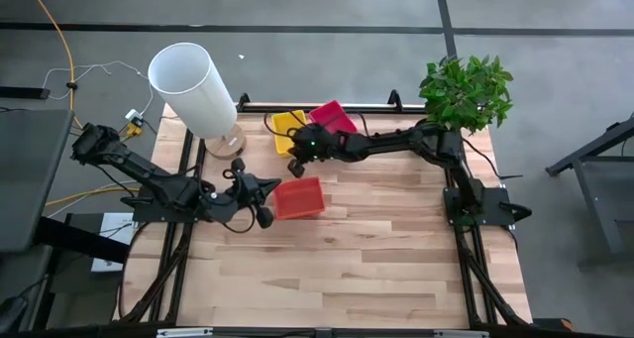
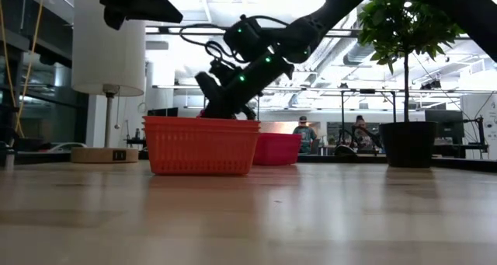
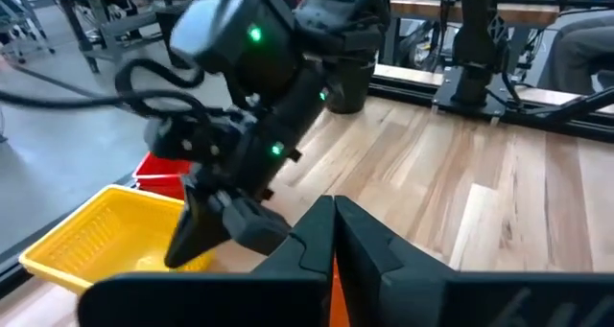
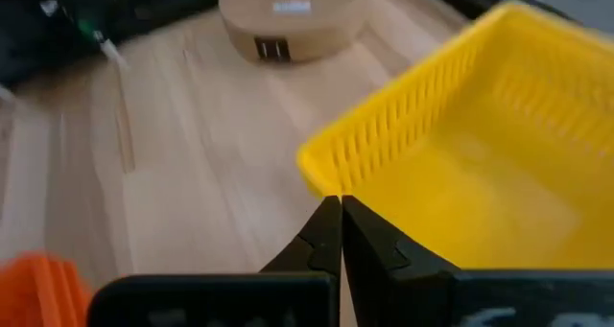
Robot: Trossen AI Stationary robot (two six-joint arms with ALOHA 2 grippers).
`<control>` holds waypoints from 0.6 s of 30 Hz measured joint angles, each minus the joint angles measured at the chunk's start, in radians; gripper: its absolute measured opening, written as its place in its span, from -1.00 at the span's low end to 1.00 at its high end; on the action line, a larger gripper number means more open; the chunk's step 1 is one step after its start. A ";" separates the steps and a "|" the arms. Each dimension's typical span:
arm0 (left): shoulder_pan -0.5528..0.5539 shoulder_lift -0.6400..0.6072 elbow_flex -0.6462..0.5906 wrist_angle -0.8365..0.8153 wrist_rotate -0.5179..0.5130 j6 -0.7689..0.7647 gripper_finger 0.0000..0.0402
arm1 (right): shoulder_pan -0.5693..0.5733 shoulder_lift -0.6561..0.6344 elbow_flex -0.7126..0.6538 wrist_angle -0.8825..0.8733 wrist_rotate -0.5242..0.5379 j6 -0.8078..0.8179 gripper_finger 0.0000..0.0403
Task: Stack baskets by color
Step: Adjust the stacked bins
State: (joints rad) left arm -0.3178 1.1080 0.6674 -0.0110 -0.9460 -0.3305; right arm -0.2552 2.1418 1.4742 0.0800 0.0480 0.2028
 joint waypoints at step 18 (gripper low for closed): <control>-0.032 0.001 0.000 -0.063 -0.054 -0.026 -1.00 | 0.020 -0.160 0.038 -0.588 0.227 -0.256 -1.00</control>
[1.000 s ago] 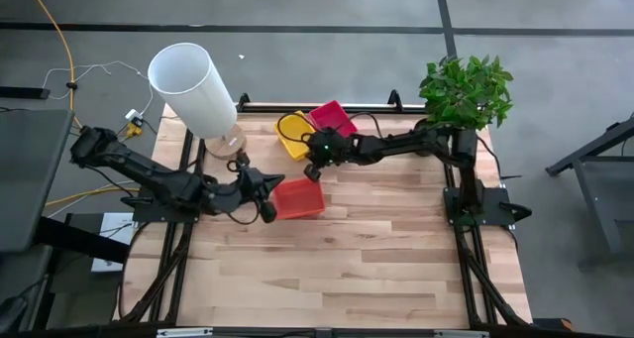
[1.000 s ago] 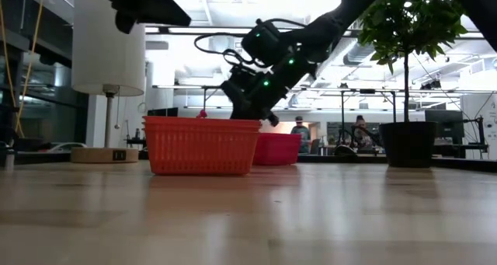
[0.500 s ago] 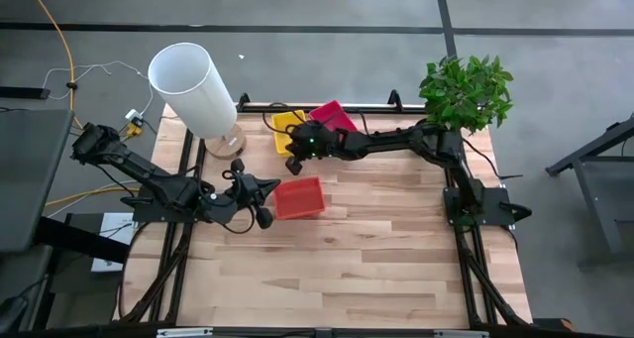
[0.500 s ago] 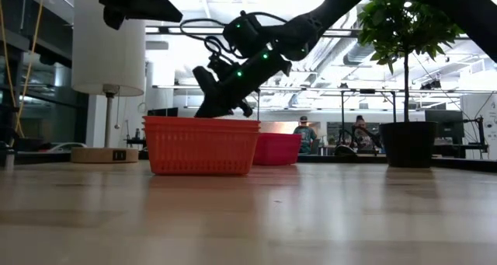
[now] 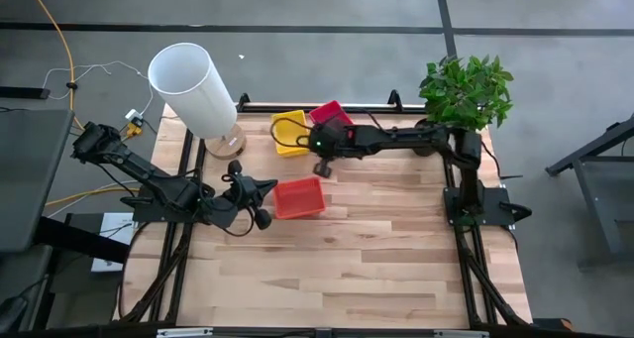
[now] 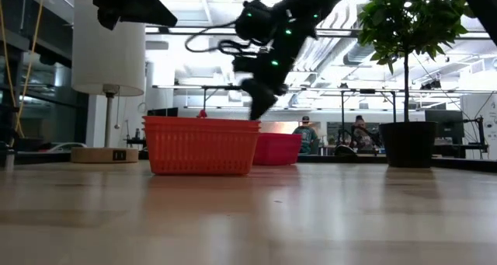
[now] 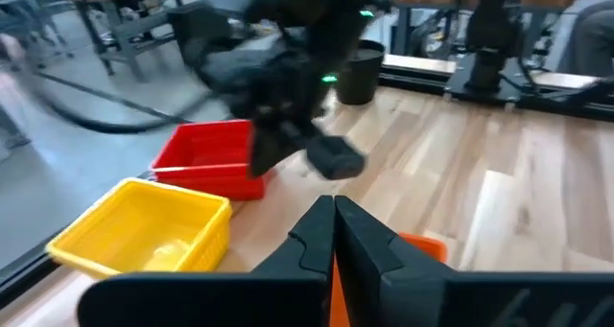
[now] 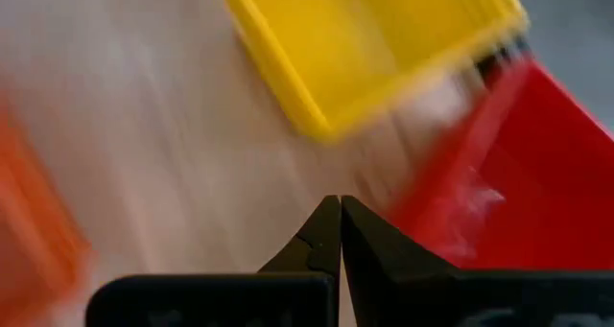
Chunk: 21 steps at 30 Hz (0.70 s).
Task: Stack baskets by color
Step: Adjust the stacked bins
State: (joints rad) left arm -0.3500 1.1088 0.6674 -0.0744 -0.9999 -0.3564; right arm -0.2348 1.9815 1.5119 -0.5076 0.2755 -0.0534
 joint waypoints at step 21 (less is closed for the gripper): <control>-0.012 0.000 0.000 -0.033 -0.023 -0.052 -1.00 | -0.227 -0.313 -0.638 0.482 0.253 0.124 -1.00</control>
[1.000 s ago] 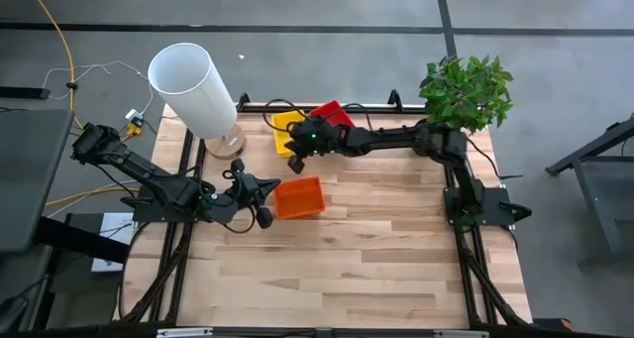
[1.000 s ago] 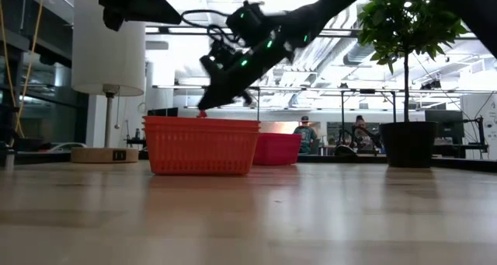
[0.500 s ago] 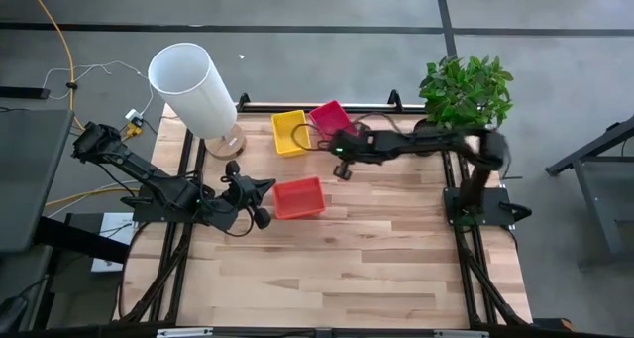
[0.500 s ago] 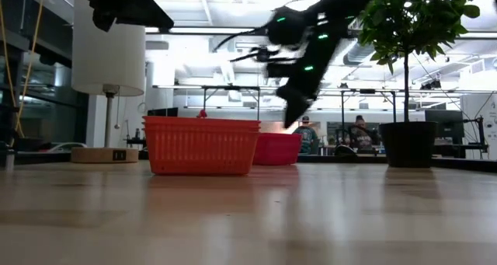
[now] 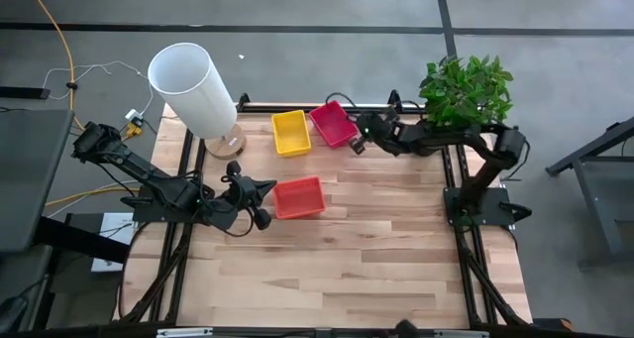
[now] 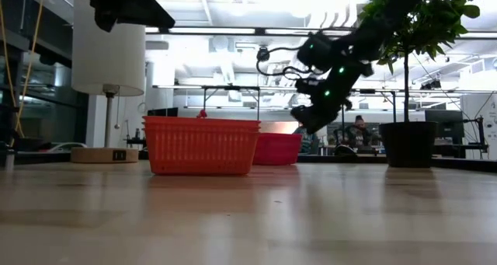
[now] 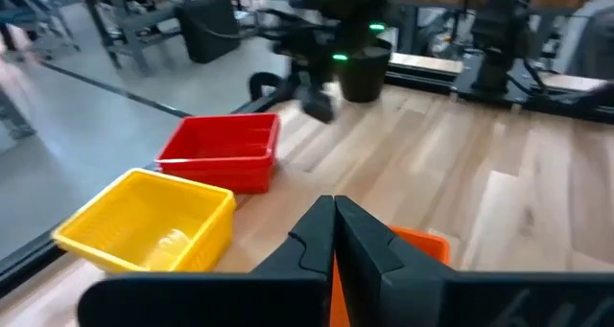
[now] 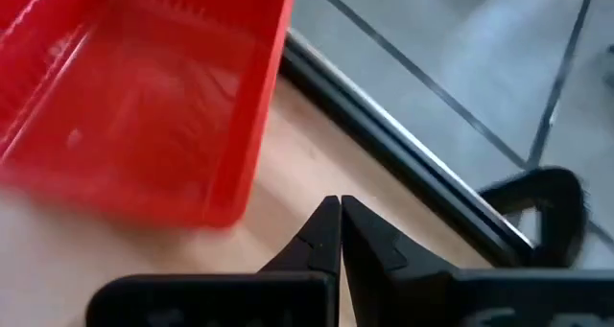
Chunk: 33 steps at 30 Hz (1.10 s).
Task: Stack baskets by color
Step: Adjust the stacked bins
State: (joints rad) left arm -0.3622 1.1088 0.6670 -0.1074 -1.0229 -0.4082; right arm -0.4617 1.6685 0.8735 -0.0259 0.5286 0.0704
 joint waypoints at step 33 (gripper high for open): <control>0.001 0.000 0.000 -0.001 0.096 0.058 -1.00 | 0.072 0.087 0.045 0.100 -0.252 0.019 -1.00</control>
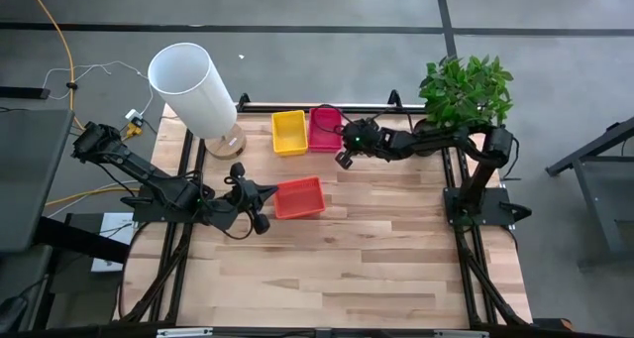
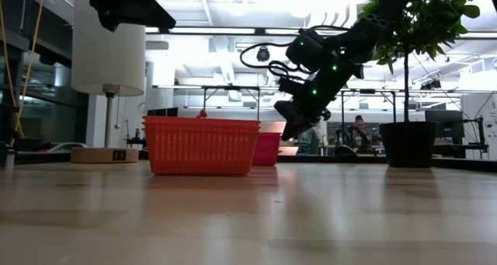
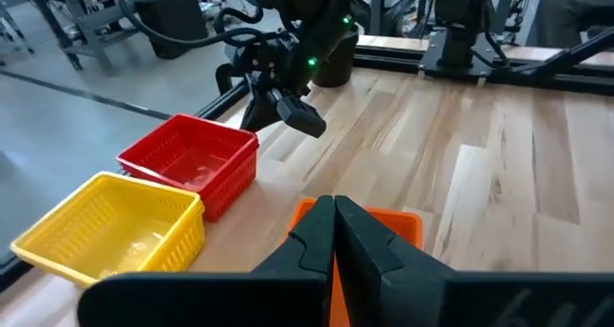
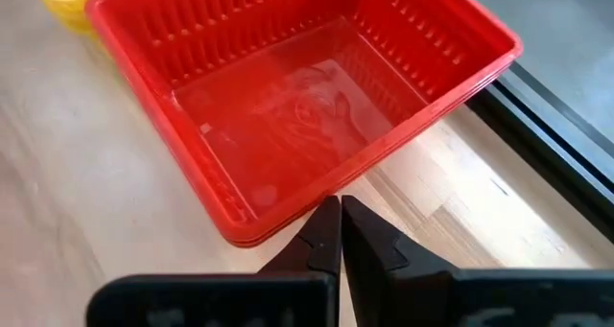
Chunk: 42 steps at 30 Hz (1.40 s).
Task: Stack baskets by color
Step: Adjust the stacked bins
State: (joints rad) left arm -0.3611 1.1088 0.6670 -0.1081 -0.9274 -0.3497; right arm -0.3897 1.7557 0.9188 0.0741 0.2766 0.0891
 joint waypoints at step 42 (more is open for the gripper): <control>0.694 0.482 -0.001 0.096 0.154 -0.083 -1.00 | -0.003 -0.116 0.000 -0.054 -0.071 -0.066 -1.00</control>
State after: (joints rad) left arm 0.3329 1.5909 0.6659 -0.0121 -0.7732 -0.4326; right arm -0.3927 1.6398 0.9188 0.0196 0.2058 0.0234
